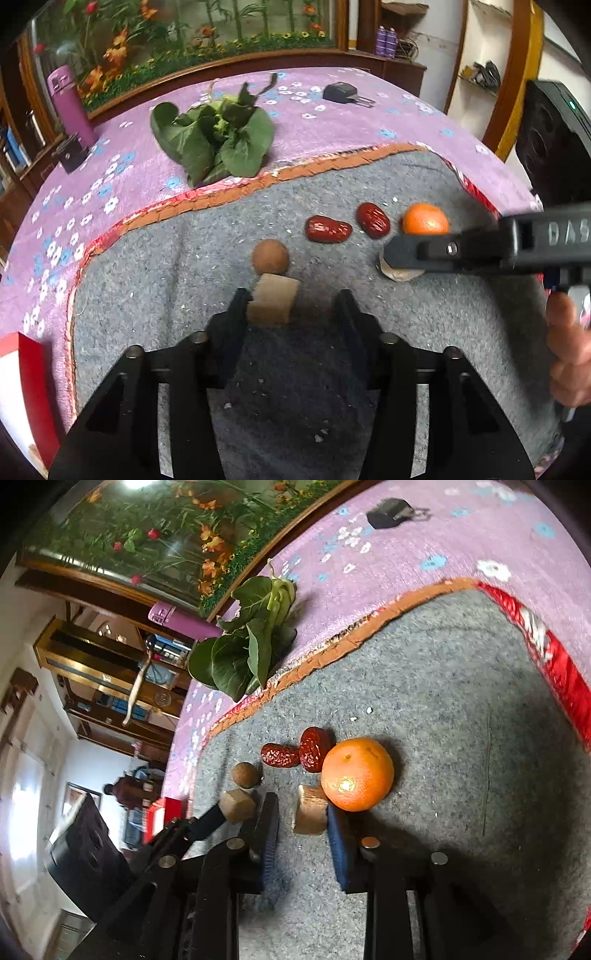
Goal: Organize fruits
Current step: 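Carry both tan cubes over the white tray and open both grippers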
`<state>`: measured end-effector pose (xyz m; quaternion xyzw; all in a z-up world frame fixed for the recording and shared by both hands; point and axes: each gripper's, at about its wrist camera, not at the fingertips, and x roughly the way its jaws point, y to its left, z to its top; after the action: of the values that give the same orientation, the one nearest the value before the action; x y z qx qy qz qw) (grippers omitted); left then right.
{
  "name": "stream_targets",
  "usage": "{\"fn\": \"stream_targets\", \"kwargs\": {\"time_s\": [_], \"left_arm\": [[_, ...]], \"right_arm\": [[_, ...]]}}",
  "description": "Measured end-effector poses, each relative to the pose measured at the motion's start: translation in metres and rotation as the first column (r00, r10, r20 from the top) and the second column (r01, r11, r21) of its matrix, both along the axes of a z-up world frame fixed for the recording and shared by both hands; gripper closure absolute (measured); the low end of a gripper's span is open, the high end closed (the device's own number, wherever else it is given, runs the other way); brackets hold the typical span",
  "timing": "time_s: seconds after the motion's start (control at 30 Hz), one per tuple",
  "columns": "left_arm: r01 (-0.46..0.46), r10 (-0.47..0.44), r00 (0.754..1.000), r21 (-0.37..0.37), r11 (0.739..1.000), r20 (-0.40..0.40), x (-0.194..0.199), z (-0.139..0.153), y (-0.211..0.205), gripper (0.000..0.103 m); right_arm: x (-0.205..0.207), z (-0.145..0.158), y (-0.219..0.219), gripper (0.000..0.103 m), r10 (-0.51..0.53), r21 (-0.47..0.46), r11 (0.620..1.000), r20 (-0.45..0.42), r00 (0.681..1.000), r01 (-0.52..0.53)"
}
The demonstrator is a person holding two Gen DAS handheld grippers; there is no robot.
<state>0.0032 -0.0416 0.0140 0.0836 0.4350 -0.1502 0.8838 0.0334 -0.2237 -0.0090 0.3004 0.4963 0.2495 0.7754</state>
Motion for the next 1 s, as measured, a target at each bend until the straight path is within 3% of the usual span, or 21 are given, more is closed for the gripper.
{"fn": "stream_targets", "kwargs": {"time_s": [0.13,0.3,0.5,0.67,0.87,1.0], "left_arm": [[-0.028,0.028,1.0,-0.023,0.999,-0.002,0.003,0.001,0.008,0.079],[-0.055,0.054,0.998,-0.074,0.996,-0.01,0.001,0.003,0.016,0.084],[-0.084,0.089,0.994,-0.078,0.993,0.065,-0.028,0.023,0.025,0.084],[-0.128,0.139,0.984,-0.098,0.987,0.112,-0.067,0.044,0.047,0.084],[-0.219,0.228,0.966,-0.085,0.972,0.121,-0.116,0.056,0.092,0.083],[-0.327,0.335,0.934,-0.081,0.942,0.122,-0.143,0.058,0.143,0.083]], "right_arm": [[0.003,-0.003,0.0,0.086,0.0,-0.002,1.0,-0.001,1.0,0.0],[0.004,-0.003,0.001,0.086,0.009,-0.014,1.0,0.011,1.0,-0.009],[0.002,0.001,0.011,0.087,0.047,-0.042,0.998,0.061,0.997,-0.044],[-0.006,0.008,0.033,0.087,0.099,-0.154,0.985,0.142,0.985,-0.076],[-0.021,0.014,0.063,0.087,0.139,-0.137,0.984,0.177,0.974,-0.116],[-0.034,0.02,0.108,0.087,0.211,-0.099,0.976,0.183,0.96,-0.196]]}}
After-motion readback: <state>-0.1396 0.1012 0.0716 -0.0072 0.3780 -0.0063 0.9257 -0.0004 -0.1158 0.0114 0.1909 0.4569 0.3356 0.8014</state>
